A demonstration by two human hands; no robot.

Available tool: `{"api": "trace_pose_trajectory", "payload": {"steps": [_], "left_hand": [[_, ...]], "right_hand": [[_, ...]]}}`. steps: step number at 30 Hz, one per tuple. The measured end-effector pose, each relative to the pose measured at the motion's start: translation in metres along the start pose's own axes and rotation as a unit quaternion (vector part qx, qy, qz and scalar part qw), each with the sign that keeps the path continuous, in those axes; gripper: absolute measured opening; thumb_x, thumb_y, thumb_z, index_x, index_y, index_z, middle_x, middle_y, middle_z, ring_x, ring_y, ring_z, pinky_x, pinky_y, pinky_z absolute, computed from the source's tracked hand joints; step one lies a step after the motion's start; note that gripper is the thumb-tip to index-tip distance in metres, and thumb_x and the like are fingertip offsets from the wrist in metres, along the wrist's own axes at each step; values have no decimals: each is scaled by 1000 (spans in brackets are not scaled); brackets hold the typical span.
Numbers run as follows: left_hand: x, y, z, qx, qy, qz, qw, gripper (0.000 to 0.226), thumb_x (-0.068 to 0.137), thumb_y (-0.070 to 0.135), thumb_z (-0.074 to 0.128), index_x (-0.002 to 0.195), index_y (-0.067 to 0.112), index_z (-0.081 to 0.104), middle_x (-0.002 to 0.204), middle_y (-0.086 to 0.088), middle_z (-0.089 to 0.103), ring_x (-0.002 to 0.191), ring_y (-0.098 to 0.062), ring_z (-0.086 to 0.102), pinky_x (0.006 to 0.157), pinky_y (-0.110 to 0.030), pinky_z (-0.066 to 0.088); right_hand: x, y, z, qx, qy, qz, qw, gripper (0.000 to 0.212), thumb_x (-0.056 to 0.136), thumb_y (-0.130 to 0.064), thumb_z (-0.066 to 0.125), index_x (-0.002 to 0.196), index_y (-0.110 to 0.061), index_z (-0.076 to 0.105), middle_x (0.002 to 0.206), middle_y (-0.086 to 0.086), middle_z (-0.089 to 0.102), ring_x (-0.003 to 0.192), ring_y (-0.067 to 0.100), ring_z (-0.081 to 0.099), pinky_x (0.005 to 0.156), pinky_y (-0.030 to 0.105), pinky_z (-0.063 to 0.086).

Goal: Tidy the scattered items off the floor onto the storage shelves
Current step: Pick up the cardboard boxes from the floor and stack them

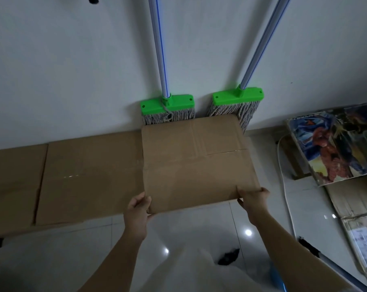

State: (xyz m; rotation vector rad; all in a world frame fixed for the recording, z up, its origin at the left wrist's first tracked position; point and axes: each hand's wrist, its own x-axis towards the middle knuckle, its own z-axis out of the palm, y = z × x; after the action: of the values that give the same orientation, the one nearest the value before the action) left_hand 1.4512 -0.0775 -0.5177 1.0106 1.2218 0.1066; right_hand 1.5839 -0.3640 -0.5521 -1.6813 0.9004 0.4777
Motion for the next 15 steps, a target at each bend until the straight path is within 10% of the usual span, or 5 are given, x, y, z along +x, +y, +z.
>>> {"api": "trace_pose_trajectory", "payload": {"steps": [4, 9, 12, 15], "left_hand": [[24, -25, -4, 157, 21, 61, 985, 30, 89, -5, 61, 106, 19, 57, 85, -3, 58, 88, -28, 60, 74, -43, 57], [27, -37, 2, 243, -30, 58, 968, 78, 86, -2, 66, 149, 9, 22, 92, -1, 55, 91, -21, 55, 85, -32, 44], [20, -30, 6, 283, -89, 34, 954, 68, 89, 8, 67, 145, 12, 29, 124, -1, 51, 116, -20, 50, 92, -26, 43], [6, -12, 6, 296, -126, 31, 946, 79, 90, 18, 68, 154, 19, 21, 154, -2, 31, 139, -20, 34, 110, -35, 34]], "right_hand": [[19, 21, 16, -19, 2, 4, 1000, 70, 78, -14, 80, 128, -13, 31, 113, 11, 47, 101, 29, 55, 91, 53, 53], [23, 19, 36, -113, 13, 20, 993, 80, 84, -18, 63, 148, -8, 15, 114, 18, 52, 96, 32, 57, 85, 48, 53], [17, 14, 36, -147, -19, 49, 988, 97, 92, -24, 55, 152, -18, -21, 132, 13, 41, 124, 42, 47, 99, 58, 45], [-6, 2, 39, -172, -40, 42, 984, 97, 93, -20, 58, 153, -18, -19, 162, 12, 4, 145, 39, 20, 113, 55, 30]]}}
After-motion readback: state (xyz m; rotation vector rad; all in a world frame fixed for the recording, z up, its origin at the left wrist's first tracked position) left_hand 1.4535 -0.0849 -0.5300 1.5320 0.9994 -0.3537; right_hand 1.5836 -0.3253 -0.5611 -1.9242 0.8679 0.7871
